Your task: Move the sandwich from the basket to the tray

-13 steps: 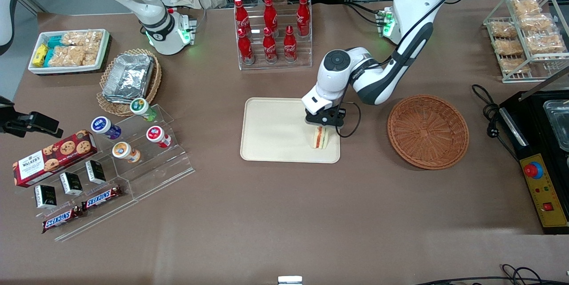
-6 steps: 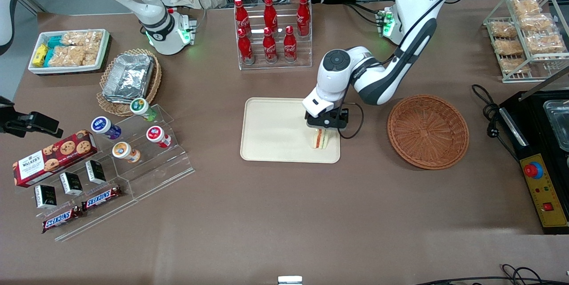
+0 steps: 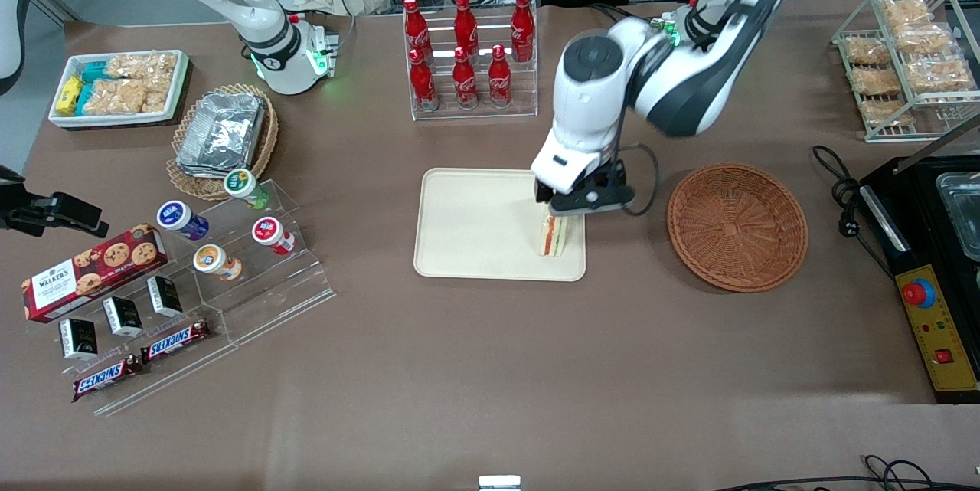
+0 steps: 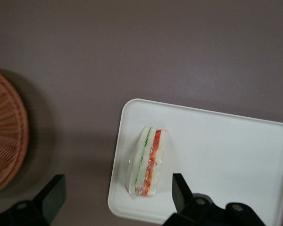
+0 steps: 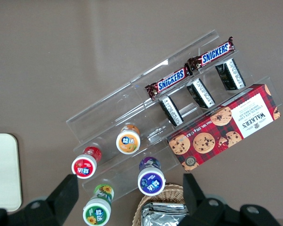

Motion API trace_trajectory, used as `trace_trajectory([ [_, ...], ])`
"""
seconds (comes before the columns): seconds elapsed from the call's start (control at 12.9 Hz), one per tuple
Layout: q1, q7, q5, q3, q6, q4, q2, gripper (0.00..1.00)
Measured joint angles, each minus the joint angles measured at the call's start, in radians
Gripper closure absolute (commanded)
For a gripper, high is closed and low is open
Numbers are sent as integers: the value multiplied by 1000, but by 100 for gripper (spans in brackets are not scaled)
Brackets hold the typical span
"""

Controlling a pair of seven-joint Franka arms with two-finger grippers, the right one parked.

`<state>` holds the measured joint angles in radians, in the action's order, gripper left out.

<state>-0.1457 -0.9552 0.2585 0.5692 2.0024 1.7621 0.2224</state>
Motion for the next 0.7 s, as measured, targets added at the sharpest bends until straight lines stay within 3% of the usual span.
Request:
trace_trajectory([
  [0.23, 75, 25, -59, -5, -140, -102, -59, 0],
  [0.47, 191, 193, -149, -22, -242, -136, -121, 0],
  [0.7, 185, 402, -208, -190, -326, -138, -194, 0],
])
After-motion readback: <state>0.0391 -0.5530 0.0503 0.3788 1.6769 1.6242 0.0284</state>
